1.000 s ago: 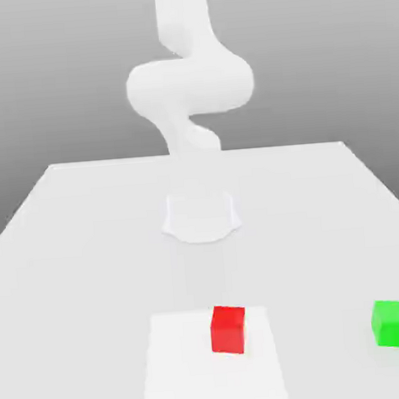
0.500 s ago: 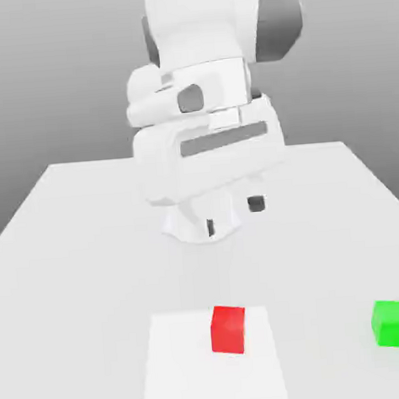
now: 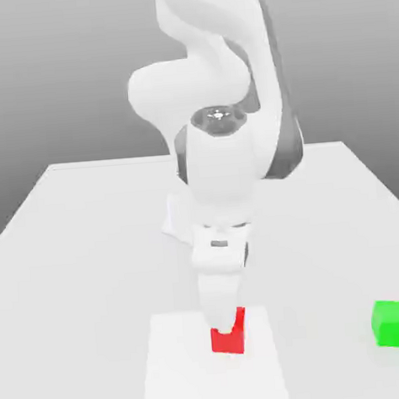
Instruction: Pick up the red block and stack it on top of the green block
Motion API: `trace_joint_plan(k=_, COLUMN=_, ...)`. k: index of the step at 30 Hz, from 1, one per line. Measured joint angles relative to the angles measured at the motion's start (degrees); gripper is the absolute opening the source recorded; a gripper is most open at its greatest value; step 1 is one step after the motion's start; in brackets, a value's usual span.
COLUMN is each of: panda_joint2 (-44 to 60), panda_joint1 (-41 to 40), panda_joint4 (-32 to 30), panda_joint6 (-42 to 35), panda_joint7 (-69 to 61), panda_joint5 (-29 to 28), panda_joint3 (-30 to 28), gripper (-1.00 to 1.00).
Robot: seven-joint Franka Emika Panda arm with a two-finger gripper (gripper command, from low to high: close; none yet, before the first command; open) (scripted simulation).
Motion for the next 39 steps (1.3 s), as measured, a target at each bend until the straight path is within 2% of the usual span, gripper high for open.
trace_joint_plan(k=4, panda_joint2=5.52, panda_joint1=-3.81, panda_joint4=0.77, panda_joint6=4.43, panda_joint7=-4.02, panda_joint5=5.52, panda_joint3=5.13, gripper=0.0)
trace_joint_plan(k=5, panda_joint2=6.82, panda_joint1=-4.97, panda_joint4=0.91, panda_joint6=5.49, panda_joint7=-4.77, panda_joint5=6.59, panda_joint3=6.55, gripper=-1.0)
trace_joint_plan(k=12, panda_joint2=7.08, panda_joint1=-5.24, panda_joint4=0.95, panda_joint6=5.6, panda_joint7=-4.92, panda_joint5=6.8, panda_joint3=6.88, gripper=-1.0)
trace_joint_plan(k=18, panda_joint2=-0.28, panda_joint1=-2.04, panda_joint4=-0.06, panda_joint6=-0.26, panda_joint7=0.8, panda_joint5=-1.15, panda_joint3=1.75, gripper=-1.0)
trace_joint_plan(k=23, panda_joint2=-6.3, panda_joint1=-2.29, panda_joint4=-1.01, panda_joint6=-5.48, panda_joint7=5.19, panda_joint5=-6.51, panda_joint3=0.71, gripper=-1.0)
trace_joint_plan(k=27, panda_joint2=-5.91, panda_joint1=-4.19, panda_joint4=2.69, panda_joint6=-8.67, panda_joint7=12.38, panda_joint5=-8.04, panda_joint3=6.34, gripper=-1.0)
trace_joint_plan(k=30, panda_joint2=-4.62, panda_joint1=3.77, panda_joint4=6.44, panda_joint6=-11.08, panda_joint7=18.44, panda_joint5=-8.45, panda_joint3=10.65, gripper=-1.0)
trace_joint_plan(k=37, panda_joint2=-1.19, panda_joint1=14.02, panda_joint4=15.32, panda_joint6=-16.73, panda_joint7=31.18, panda_joint5=-7.3, panda_joint3=16.22, gripper=-1.0)
trace_joint_plan(k=39, panda_joint2=1.79, panda_joint1=14.66, panda_joint4=16.36, panda_joint6=-14.8, panda_joint7=32.49, panda_joint5=-7.18, panda_joint3=16.6, gripper=-1.0)
